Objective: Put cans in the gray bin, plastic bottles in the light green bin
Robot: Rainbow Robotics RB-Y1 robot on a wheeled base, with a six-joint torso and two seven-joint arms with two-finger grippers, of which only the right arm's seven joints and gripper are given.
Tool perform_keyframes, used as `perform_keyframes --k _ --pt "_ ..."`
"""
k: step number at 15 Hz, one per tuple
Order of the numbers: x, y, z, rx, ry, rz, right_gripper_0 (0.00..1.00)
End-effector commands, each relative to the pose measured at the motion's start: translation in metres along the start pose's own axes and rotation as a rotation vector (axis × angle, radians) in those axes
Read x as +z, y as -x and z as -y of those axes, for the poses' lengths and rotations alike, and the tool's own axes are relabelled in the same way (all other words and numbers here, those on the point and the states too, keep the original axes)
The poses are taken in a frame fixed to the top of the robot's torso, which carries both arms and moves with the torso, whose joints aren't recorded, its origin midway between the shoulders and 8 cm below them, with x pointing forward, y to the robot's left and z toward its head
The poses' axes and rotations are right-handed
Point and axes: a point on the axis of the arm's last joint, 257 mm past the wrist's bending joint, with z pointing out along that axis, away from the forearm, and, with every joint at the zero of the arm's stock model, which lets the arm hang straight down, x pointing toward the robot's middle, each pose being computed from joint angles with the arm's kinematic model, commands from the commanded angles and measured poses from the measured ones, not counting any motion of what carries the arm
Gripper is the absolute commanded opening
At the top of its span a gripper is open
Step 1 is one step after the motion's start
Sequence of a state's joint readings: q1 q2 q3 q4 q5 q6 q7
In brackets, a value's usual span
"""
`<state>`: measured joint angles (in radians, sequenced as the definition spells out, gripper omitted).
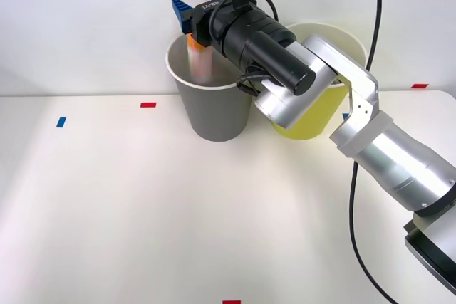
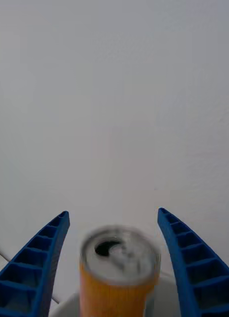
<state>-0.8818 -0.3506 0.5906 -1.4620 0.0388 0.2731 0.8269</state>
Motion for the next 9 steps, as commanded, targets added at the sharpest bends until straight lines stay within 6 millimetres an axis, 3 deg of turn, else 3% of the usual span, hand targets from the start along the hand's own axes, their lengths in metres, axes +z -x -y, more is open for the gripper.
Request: perform_keyframes --k 1,4,7,9 --pt "-0.001 0.002 0.0 -0.016 0.005 0.009 1.0" --pt "-0.009 0.011 0.004 -0.095 0.031 0.063 1.0" --pt "-0.044 0.022 0.0 -0.095 0.074 0.142 1.0" --pt "-0.087 0.032 0.001 -0.045 0.084 0.193 1.0"
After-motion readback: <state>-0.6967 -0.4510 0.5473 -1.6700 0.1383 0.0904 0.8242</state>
